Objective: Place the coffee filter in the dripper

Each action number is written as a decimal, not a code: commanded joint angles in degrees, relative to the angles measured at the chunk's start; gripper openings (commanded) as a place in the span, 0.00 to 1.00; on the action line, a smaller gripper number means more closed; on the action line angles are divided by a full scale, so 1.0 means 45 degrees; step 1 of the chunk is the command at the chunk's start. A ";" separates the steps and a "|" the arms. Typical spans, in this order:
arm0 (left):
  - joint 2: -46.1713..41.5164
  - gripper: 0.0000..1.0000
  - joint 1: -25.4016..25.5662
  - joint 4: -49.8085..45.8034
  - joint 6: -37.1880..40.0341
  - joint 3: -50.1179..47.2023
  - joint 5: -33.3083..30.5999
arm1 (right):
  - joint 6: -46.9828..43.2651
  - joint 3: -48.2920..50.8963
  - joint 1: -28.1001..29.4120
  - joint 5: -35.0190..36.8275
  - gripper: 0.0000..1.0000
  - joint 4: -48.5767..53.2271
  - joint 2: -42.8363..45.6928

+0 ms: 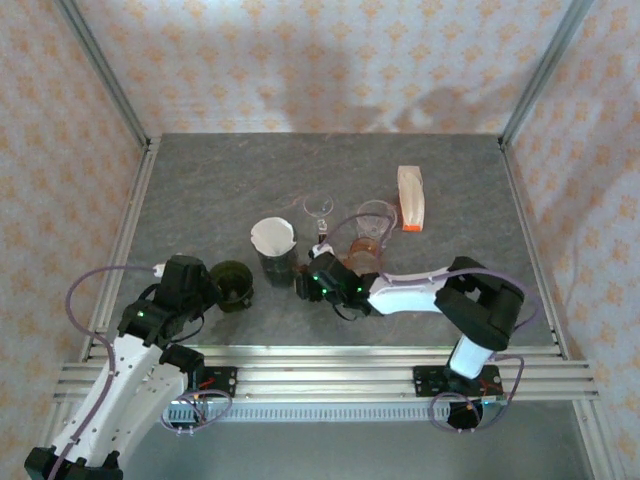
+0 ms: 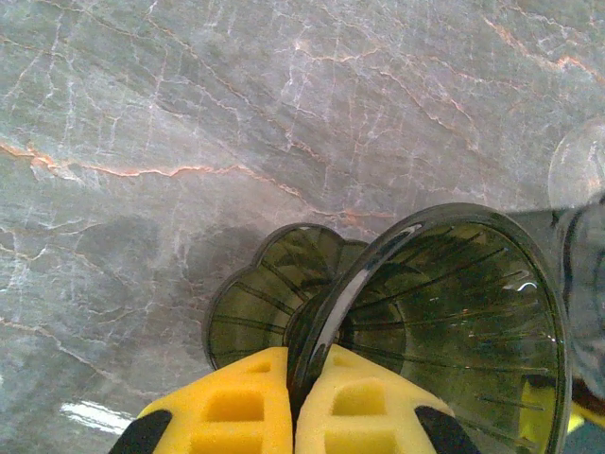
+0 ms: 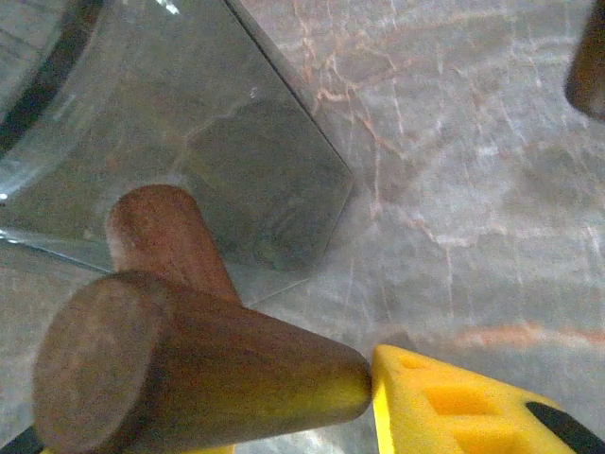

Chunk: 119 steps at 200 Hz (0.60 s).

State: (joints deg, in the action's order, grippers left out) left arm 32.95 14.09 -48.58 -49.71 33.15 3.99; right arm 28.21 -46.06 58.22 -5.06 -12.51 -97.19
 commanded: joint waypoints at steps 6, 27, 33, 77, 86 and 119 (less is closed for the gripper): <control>-0.0271 0.00 -0.0142 -0.0562 -0.0221 -0.0100 -0.0368 | -0.0447 -0.0976 -0.0158 -0.0138 0.40 -0.0534 -0.0715; -0.0357 0.00 -0.0142 -0.0695 -0.0200 -0.0108 -0.0318 | -0.0512 -0.1614 -0.0259 -0.0184 0.40 -0.0612 -0.1395; -0.0372 0.00 -0.0137 -0.0722 -0.0198 -0.0100 -0.0314 | -0.0537 -0.1818 -0.0314 -0.0214 0.40 -0.0674 -0.1604; -0.0504 0.00 -0.0138 -0.0869 -0.0146 -0.0076 -0.0284 | -0.0817 -0.3606 -0.0839 -0.0465 0.39 -0.0499 -0.3170; -0.0525 0.00 -0.0137 -0.0903 -0.0159 -0.0104 -0.0239 | -0.0877 -0.4000 -0.0958 -0.0530 0.39 -0.0411 -0.3476; -0.0613 0.00 -0.0141 -0.0926 -0.0202 -0.0139 -0.0249 | -0.0924 -0.5295 -0.1348 -0.0886 0.39 -0.0198 -0.4554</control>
State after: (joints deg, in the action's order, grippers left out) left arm 31.07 14.09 -51.20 -49.69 33.15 4.01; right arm 24.99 -66.11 53.41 -8.21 -13.52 -114.69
